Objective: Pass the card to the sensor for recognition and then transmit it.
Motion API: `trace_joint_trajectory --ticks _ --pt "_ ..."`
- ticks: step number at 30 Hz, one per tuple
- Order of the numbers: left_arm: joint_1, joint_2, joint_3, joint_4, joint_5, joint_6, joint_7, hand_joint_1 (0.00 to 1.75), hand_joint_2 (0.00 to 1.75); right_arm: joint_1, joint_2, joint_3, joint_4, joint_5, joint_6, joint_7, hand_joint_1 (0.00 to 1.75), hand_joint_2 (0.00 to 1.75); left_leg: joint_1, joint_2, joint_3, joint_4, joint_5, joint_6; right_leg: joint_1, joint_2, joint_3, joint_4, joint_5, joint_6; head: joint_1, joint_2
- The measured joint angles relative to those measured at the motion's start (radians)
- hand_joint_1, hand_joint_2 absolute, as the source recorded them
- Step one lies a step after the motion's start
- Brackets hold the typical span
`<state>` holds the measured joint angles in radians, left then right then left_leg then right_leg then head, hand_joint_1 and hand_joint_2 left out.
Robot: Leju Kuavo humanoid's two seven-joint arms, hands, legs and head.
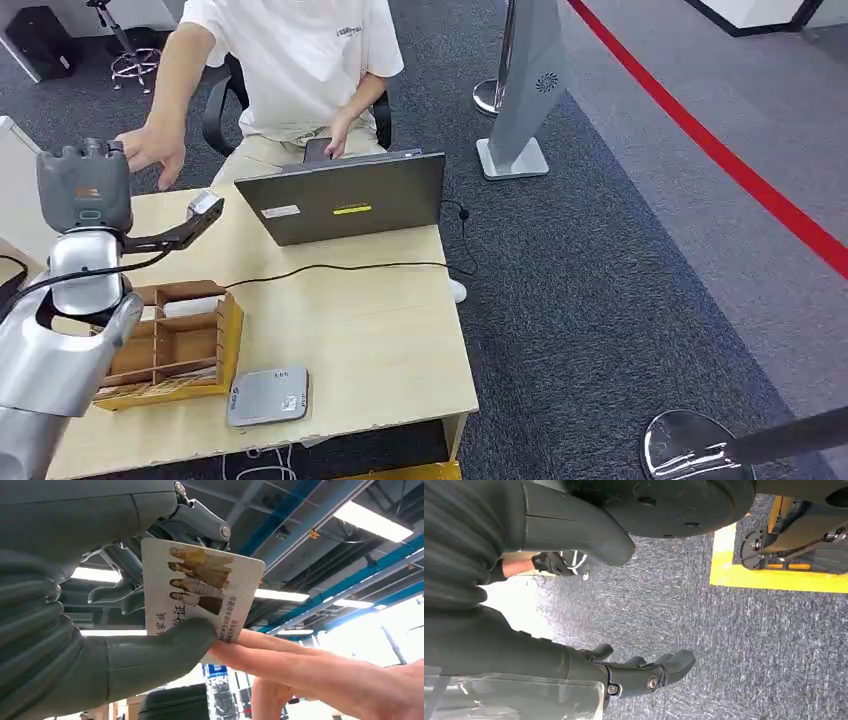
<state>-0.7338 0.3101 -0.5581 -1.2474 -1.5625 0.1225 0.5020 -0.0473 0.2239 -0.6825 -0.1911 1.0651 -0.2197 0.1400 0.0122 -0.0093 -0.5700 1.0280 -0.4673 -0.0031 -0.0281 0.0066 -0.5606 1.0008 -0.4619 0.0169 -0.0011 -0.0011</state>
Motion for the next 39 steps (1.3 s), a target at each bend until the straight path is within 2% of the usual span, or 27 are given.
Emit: trace_joint_trajectory --ticks 3,4,9,13,17,21,27,29,33,35,39 --pt "0.000 -0.002 0.000 0.000 0.000 0.000 -0.009 1.75 1.75 0.000 0.000 0.000 0.000 -0.001 0.001 0.000 0.00 1.75 0.000 0.000 0.000 0.000 0.000 0.000 0.000 0.000 0.000 0.000 0.000 0.000 0.000 0.000" --pt "0.000 -0.003 0.000 0.000 0.000 -0.003 -0.014 0.00 1.75 0.000 0.000 0.000 0.000 -0.001 0.001 -0.001 0.00 1.75 0.000 0.000 0.000 0.000 0.000 0.000 0.000 0.000 0.000 0.000 0.000 0.000 0.000 0.000" --pt "-0.001 -0.008 0.000 0.000 0.000 -0.021 -0.045 0.00 1.75 -0.001 0.000 0.000 0.000 0.000 0.017 -0.002 0.00 1.75 0.000 0.000 0.000 0.000 0.000 0.000 0.000 0.000 0.000 0.000 0.000 0.000 0.000 0.000" --pt "0.002 -0.020 0.006 0.000 0.000 -0.005 -0.074 0.00 1.75 -0.002 0.000 0.000 0.000 0.000 0.022 -0.002 0.00 1.75 0.000 0.000 0.000 0.000 0.000 0.000 0.000 0.000 0.000 0.000 0.001 -0.001 0.000 0.000" --pt "0.040 -0.058 0.063 -0.023 0.000 0.018 -0.151 0.00 1.75 -0.002 0.000 0.000 0.000 -0.003 0.023 -0.004 0.00 1.75 0.000 0.000 -0.001 0.000 0.000 0.000 0.000 0.000 0.000 0.000 0.001 -0.001 0.000 0.000" --pt "0.121 -0.120 0.135 -0.112 0.000 0.028 -0.253 0.00 1.75 0.000 0.000 -0.001 0.000 -0.007 0.022 -0.011 0.00 1.75 0.000 0.000 -0.001 0.000 0.000 0.000 0.000 0.000 0.000 0.000 0.001 -0.001 0.000 0.000" --pt "0.196 -0.163 0.167 -0.209 0.002 0.024 -0.281 0.00 1.75 0.000 0.000 -0.002 0.000 -0.010 0.022 -0.015 0.00 1.75 0.000 0.000 -0.002 0.000 0.000 0.000 0.000 0.000 -0.001 0.000 0.001 -0.001 0.000 0.000" --pt "0.219 -0.175 0.171 -0.241 0.011 0.020 -0.317 0.00 1.75 0.001 -0.001 -0.003 0.000 -0.024 0.022 -0.016 0.00 1.75 0.000 0.000 -0.002 0.000 0.000 0.000 0.000 0.000 -0.001 0.000 0.001 -0.001 0.000 0.000" --pt "0.330 -0.211 0.166 -0.367 0.018 0.004 -0.383 0.00 1.75 0.002 -0.001 -0.010 0.000 -0.043 0.021 -0.016 0.00 1.75 0.000 0.001 -0.002 0.000 0.000 0.000 0.000 0.000 -0.002 0.000 0.001 -0.001 0.000 0.000" --pt "0.399 -0.222 0.145 -0.438 0.004 0.006 -0.405 0.00 1.75 0.004 -0.001 -0.018 -0.001 -0.052 0.023 -0.042 0.00 1.75 -0.001 0.001 -0.002 0.000 -0.001 0.001 0.000 0.001 -0.002 0.000 0.000 0.000 0.000 0.000" --pt "0.569 -0.194 0.058 -0.573 0.001 0.055 -0.401 0.00 1.75 0.016 -0.007 -0.036 -0.002 -0.079 0.035 -0.080 0.00 1.75 -0.001 0.003 -0.002 0.000 -0.003 0.001 0.000 0.002 -0.003 0.000 -0.001 0.001 0.000 0.000"
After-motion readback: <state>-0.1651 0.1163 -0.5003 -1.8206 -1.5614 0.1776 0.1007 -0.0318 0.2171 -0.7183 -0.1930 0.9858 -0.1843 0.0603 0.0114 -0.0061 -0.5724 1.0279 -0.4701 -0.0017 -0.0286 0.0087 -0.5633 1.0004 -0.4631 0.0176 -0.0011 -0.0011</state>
